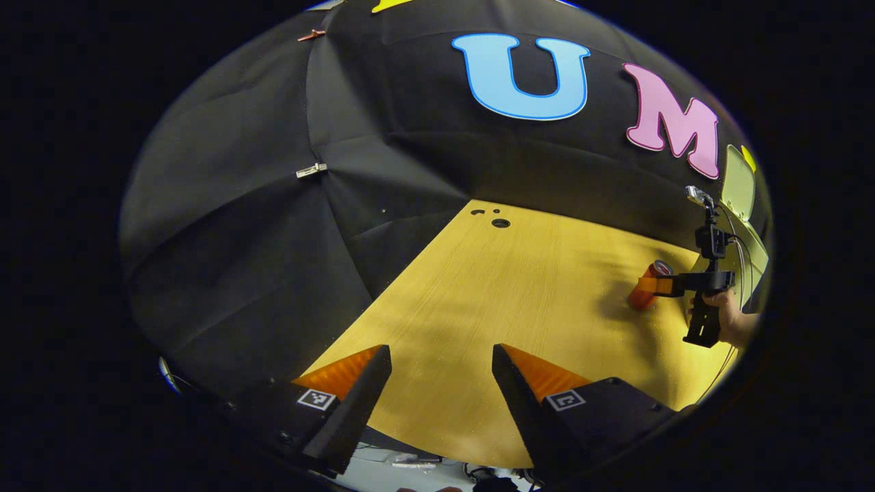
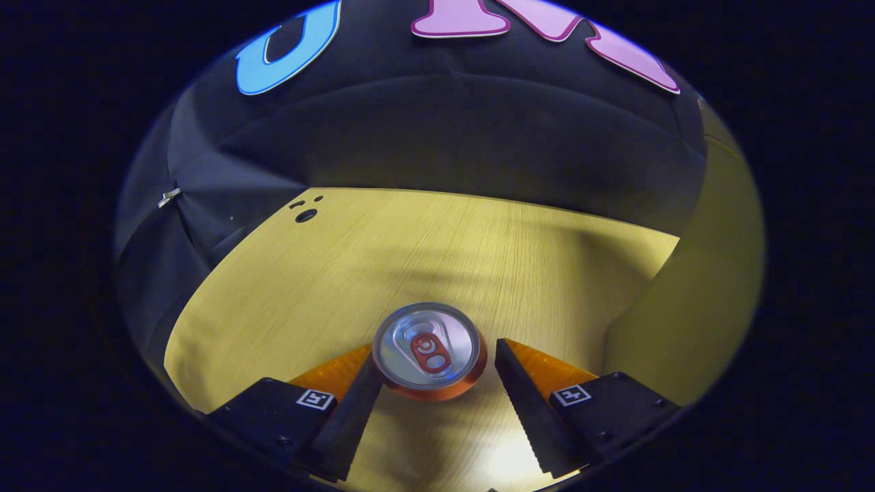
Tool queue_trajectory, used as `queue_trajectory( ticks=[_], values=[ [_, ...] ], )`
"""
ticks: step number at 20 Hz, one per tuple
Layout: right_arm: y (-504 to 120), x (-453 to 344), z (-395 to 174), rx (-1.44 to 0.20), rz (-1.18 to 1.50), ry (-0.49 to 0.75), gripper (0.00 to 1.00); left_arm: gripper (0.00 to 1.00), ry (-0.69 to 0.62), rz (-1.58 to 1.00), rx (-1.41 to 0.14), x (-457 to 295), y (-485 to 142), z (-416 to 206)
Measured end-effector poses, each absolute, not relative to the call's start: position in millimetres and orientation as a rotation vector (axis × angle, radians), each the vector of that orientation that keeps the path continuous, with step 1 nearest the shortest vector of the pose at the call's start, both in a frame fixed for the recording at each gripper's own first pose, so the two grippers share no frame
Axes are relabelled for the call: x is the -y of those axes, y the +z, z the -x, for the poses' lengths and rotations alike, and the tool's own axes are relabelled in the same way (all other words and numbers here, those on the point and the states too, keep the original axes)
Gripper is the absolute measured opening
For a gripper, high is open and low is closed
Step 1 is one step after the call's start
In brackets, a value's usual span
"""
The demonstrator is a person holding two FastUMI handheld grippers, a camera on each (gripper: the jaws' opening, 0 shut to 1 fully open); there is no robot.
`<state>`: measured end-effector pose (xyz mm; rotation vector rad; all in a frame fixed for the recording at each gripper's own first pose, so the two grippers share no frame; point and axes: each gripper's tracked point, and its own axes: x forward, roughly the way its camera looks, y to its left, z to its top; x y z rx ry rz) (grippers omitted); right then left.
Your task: Press the lid of the desktop garbage bin to open it, pick up the crumpled paper on the desktop and throw it into the bin, then pick up the pop can on the desktop and drop it into the bin, and finally close the garbage bin lid.
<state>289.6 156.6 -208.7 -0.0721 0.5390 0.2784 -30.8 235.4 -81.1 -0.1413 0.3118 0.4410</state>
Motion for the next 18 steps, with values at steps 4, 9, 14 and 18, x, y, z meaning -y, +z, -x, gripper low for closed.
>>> queue_trajectory(
  ticks=[4,9,14,18],
  values=[
    [-205.9,-156.5,-286.2,-0.529,0.122,0.303,0.79,0.92,0.422,0.136,-0.310,-225.1,-80.2,29.1],
    [-165.7,-160.3,-256.3,-0.461,0.161,0.362,0.83,0.95,0.368,0.129,-0.303,-205.1,-81.7,24.0],
    [-112.1,-148.3,-216.4,-0.377,0.182,0.376,0.83,0.95,0.253,0.091,-0.284,-171.1,-87.2,15.8],
    [-64.7,-135.2,-183.5,-0.316,0.155,0.360,0.83,0.95,0.145,0.082,-0.274,-143.3,-92.8,18.5]
  ],
)
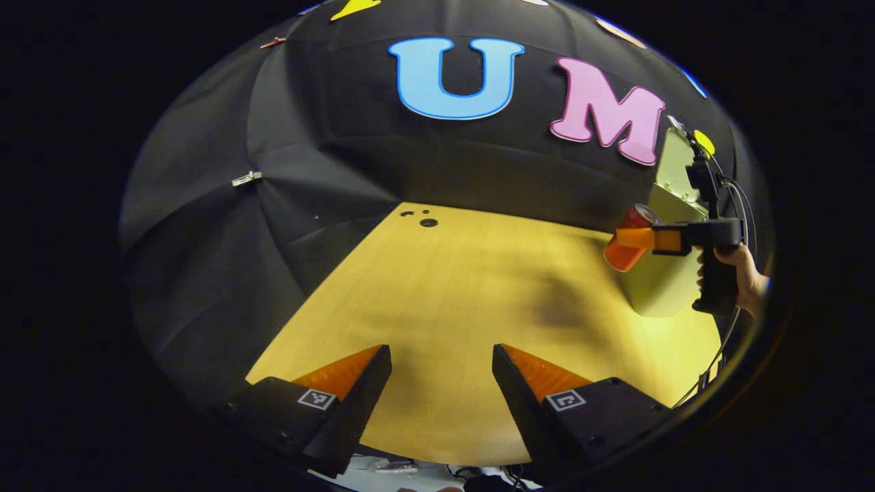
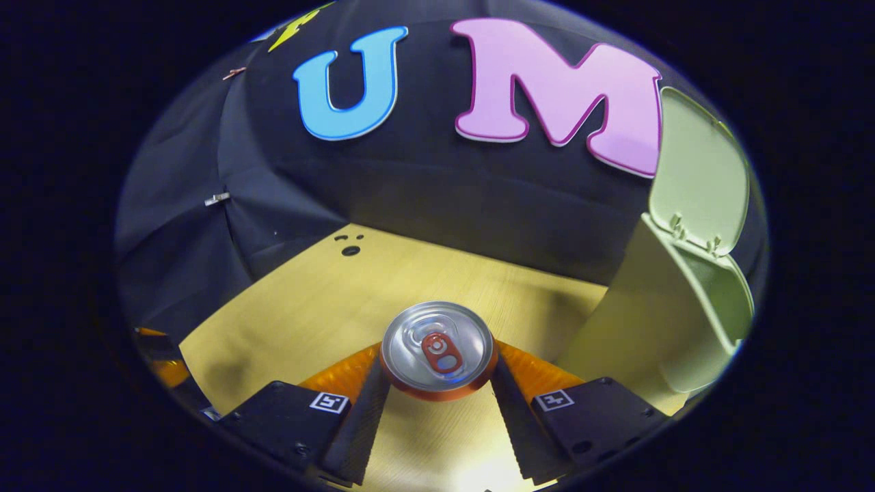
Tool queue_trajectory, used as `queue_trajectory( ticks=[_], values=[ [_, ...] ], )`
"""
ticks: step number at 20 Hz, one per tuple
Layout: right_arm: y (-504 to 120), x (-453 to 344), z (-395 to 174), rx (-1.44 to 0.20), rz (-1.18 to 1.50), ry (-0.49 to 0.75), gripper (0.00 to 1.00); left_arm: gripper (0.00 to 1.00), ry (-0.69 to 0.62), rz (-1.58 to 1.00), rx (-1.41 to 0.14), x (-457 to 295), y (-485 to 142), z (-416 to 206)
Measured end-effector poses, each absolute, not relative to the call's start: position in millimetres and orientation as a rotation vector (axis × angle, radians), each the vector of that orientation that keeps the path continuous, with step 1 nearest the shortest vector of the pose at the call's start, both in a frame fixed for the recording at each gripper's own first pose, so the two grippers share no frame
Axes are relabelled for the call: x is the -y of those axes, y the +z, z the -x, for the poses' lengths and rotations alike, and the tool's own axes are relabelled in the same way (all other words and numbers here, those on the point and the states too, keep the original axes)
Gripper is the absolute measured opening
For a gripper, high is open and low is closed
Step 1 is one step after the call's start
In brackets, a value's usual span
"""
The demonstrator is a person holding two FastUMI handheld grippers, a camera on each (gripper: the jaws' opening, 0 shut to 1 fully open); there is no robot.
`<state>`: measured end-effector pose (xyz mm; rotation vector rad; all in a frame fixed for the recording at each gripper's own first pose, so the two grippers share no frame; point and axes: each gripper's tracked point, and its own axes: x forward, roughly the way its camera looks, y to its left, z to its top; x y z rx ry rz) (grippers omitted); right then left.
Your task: Press the lid of the desktop garbage bin to open it, pick up the crumpled paper on the desktop and throw it into the bin, then pick up the pop can on the desktop and drop it into the bin, and finally close the garbage bin lid.
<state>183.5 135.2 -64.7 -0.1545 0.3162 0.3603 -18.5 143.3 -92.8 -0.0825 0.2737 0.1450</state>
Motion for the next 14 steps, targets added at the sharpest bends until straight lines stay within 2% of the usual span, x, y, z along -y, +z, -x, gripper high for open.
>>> queue_trajectory(
  ticks=[7,10,14],
  values=[
    [19.7,-116.7,-144.8,-0.208,0.079,0.314,0.83,0.95,0.048,0.052,-0.307,-134.5,-117.5,34.3],
    [44.9,-100.6,-139.7,-0.167,0.069,0.276,0.83,0.99,0.051,0.063,-0.323,-143.2,-123.2,33.6],
    [79.6,-85.5,-132.6,-0.113,0.063,0.249,0.83,0.96,0.068,0.078,-0.290,-151.0,-109.8,29.1]
  ],
)
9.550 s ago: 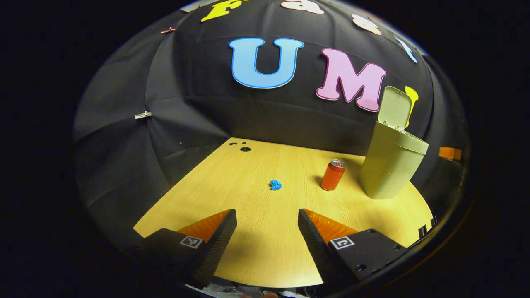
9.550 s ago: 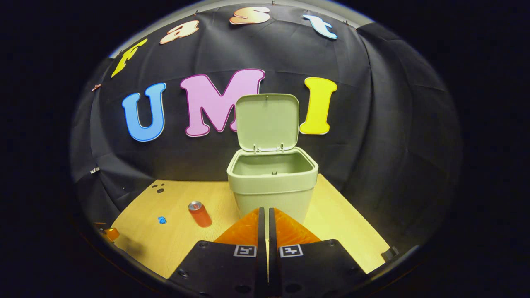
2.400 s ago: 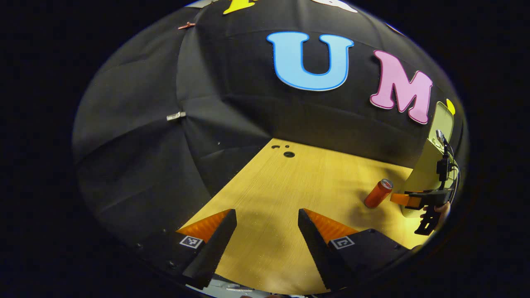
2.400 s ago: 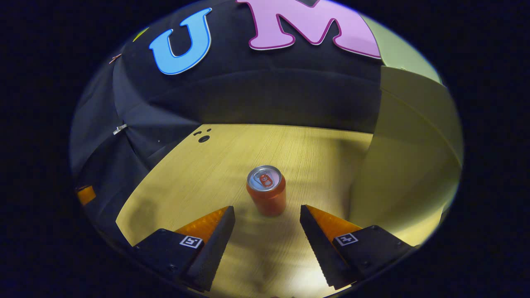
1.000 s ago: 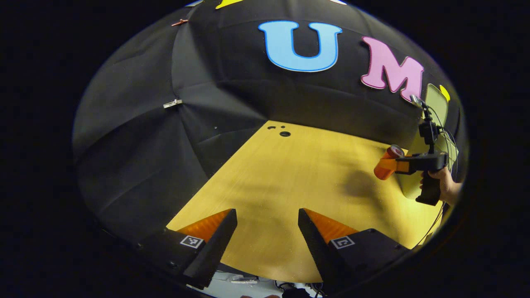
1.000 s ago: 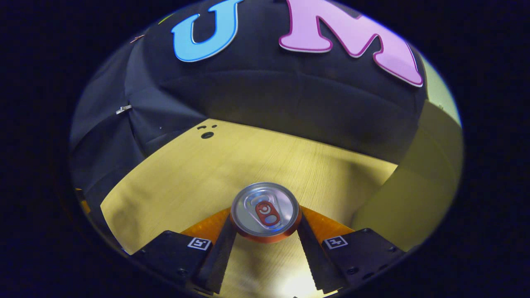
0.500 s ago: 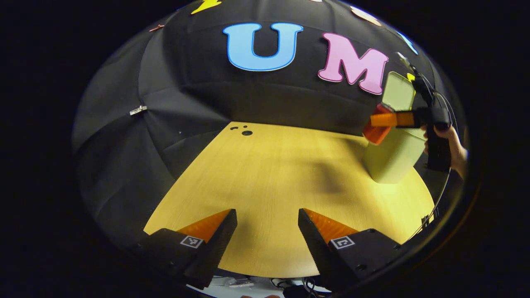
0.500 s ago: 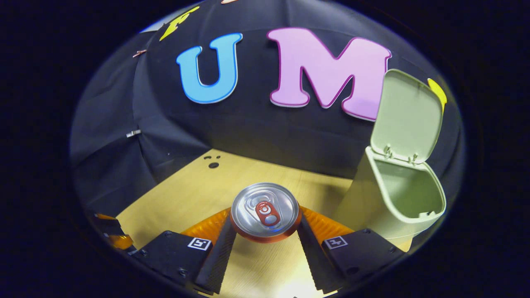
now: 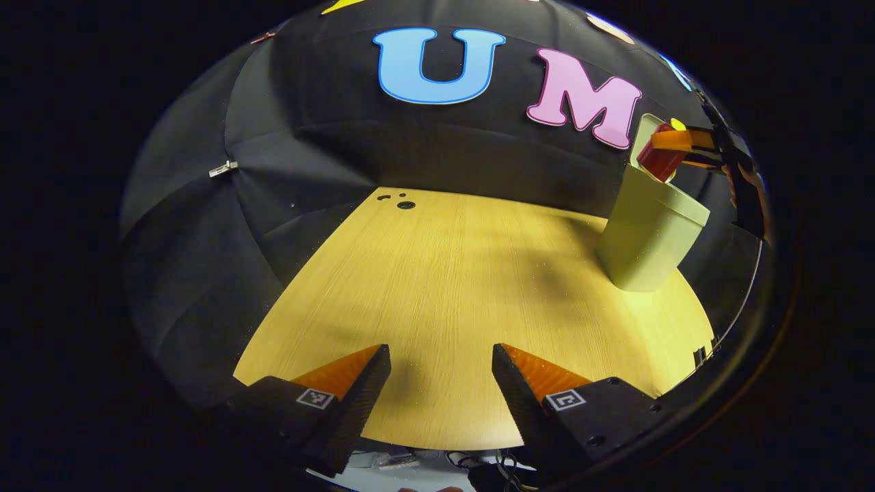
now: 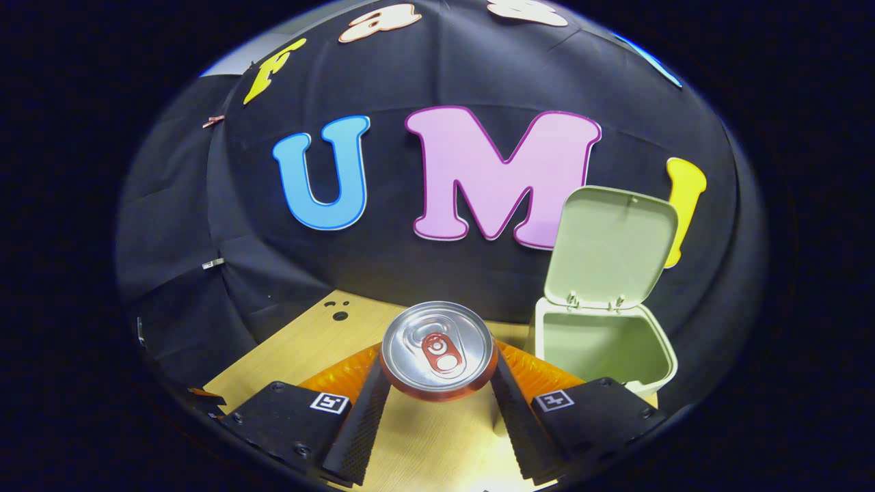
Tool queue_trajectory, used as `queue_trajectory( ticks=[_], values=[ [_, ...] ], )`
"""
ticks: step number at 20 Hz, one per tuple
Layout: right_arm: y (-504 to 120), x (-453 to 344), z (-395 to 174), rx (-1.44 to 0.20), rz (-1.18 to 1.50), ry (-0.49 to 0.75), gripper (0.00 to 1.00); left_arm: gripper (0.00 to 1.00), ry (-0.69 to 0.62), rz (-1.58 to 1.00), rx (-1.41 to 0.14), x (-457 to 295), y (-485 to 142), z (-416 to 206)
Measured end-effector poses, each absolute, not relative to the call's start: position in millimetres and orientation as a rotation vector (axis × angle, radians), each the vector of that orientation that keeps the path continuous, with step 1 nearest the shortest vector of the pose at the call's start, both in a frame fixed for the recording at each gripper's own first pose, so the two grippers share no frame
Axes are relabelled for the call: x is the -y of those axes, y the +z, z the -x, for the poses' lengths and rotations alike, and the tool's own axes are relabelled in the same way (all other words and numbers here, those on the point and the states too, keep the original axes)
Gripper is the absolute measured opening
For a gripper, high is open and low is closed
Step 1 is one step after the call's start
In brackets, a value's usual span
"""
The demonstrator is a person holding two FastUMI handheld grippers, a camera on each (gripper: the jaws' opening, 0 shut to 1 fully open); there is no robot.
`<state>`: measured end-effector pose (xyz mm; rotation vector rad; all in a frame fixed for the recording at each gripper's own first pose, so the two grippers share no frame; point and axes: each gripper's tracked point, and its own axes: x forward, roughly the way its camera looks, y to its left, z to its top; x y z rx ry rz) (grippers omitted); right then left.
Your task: Press the lid of the desktop garbage bin to open it, pick up the crumpled paper on the desktop and throw it into the bin, then pick up the pop can on the desktop and drop it into the bin, and finally close the garbage bin lid.
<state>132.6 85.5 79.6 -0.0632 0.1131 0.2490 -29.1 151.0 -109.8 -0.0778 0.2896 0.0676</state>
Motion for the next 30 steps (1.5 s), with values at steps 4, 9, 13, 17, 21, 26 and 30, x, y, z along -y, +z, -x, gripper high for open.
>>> queue_trajectory(
  ticks=[4,9,13,17,21,26,30],
  values=[
    [122.3,-68.2,-137.7,-0.050,0.058,0.223,0.83,0.96,0.059,0.065,-0.252,-148.2,-92.0,20.7],
    [157.0,-27.4,-152.7,0.005,0.047,0.164,0.83,0.96,0.052,0.033,-0.236,-137.0,-78.0,8.1],
    [154.1,19.1,-166.0,-0.009,0.044,0.100,0.83,0.96,0.048,0.017,-0.229,-124.9,-72.3,-1.6],
    [135.4,63.5,-180.9,-0.052,0.066,0.040,0.83,0.96,0.048,0.028,-0.239,-110.7,-73.4,-7.9],
    [113.6,91.5,-192.2,-0.099,0.050,0.007,0.83,0.96,0.051,0.024,-0.258,-99.6,-76.8,-11.8],
    [95.8,97.2,-205.8,-0.134,0.052,0.012,0.83,0.96,0.061,0.022,-0.274,-89.9,-77.1,-19.3],
    [77.5,96.5,-216.5,-0.170,0.037,0.019,0.83,0.96,0.060,0.000,-0.282,-84.7,-76.1,-24.5]
  ],
)
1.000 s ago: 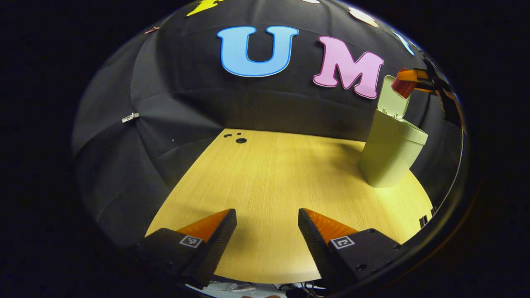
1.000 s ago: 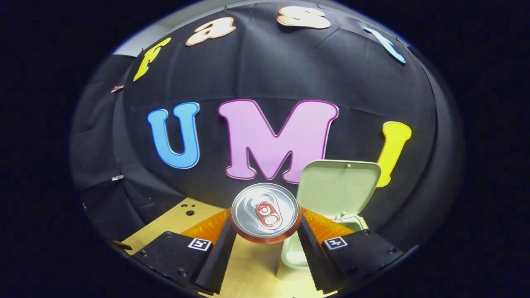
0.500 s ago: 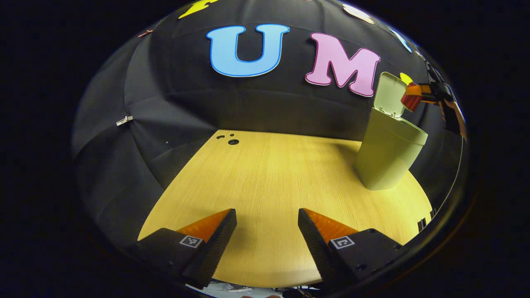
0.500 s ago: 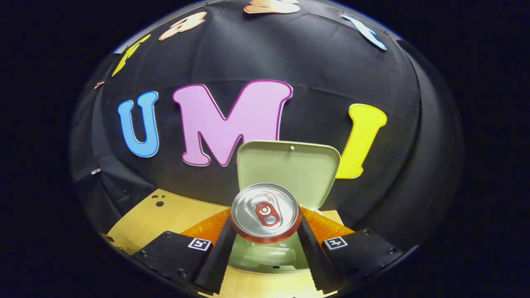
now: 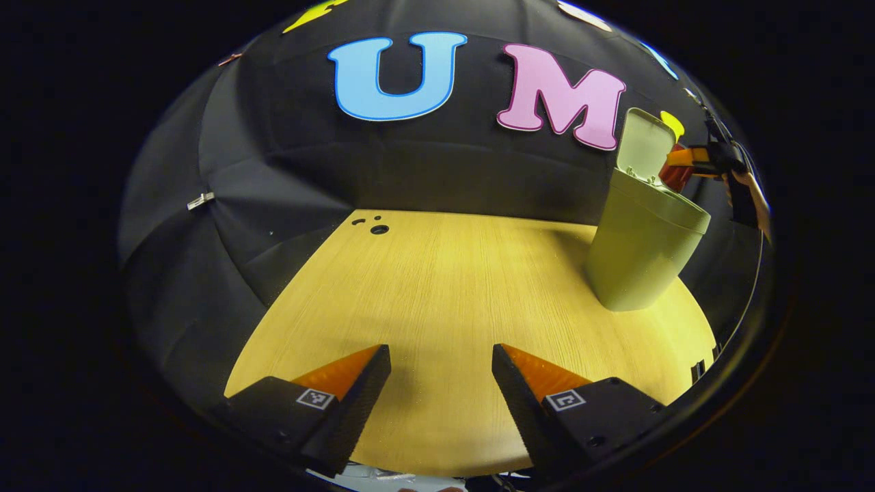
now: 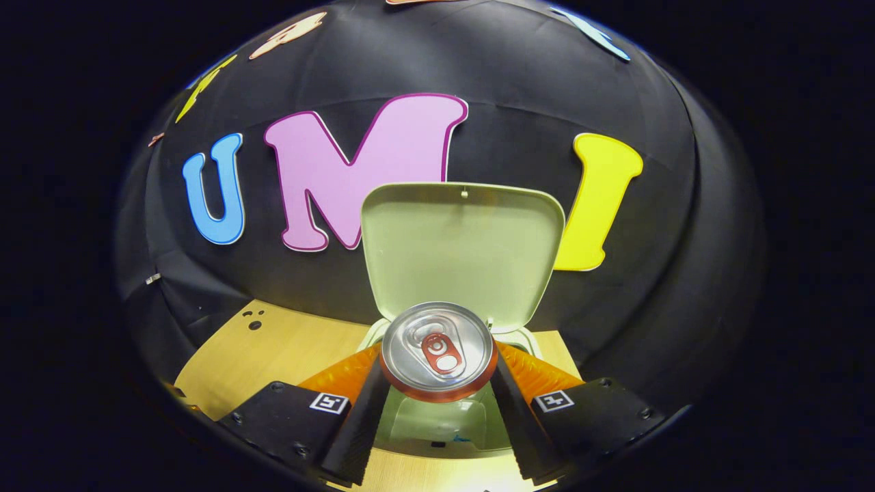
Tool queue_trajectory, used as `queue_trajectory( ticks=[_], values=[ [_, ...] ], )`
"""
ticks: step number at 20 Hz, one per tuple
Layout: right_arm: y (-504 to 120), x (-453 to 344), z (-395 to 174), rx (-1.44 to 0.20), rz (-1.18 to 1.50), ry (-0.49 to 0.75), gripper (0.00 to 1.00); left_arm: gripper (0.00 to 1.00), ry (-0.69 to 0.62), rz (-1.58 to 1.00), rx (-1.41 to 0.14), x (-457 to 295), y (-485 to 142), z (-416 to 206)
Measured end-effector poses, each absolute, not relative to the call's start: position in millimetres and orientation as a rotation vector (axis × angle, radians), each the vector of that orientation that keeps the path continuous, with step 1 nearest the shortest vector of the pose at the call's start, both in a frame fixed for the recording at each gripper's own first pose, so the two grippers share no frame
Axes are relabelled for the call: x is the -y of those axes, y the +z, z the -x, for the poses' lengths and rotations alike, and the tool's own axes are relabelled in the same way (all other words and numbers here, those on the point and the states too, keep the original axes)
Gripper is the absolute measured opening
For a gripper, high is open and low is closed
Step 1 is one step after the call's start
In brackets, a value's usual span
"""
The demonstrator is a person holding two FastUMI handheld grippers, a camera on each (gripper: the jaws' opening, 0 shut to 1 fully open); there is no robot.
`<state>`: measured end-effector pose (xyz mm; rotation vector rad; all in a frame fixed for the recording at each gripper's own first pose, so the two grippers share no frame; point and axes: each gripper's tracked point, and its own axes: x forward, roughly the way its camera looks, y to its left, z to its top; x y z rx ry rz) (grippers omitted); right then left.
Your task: Press the lid of the desktop garbage bin to open it, pick up the crumpled paper on the desktop and throw it into the bin, then pick up the pop can on the desktop and drop it into the bin, and finally close the garbage bin lid.
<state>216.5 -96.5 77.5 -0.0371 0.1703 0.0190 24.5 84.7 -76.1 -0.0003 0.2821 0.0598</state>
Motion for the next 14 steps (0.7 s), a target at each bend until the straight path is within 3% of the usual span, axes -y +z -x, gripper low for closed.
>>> queue_trajectory(
  ticks=[6,11,14],
  values=[
    [56.4,91.6,-230.7,-0.208,0.059,0.024,0.86,0.96,0.074,-0.008,-0.291,-86.0,-76.7,-18.6],
    [73.9,88.5,-235.0,-0.159,0.077,0.027,0.98,0.96,0.093,-0.004,-0.311,-89.2,-83.6,-14.1],
    [100.6,90.3,-235.2,-0.110,0.094,0.011,0.97,0.96,0.100,0.006,-0.314,-85.4,-85.9,-18.9]
  ],
)
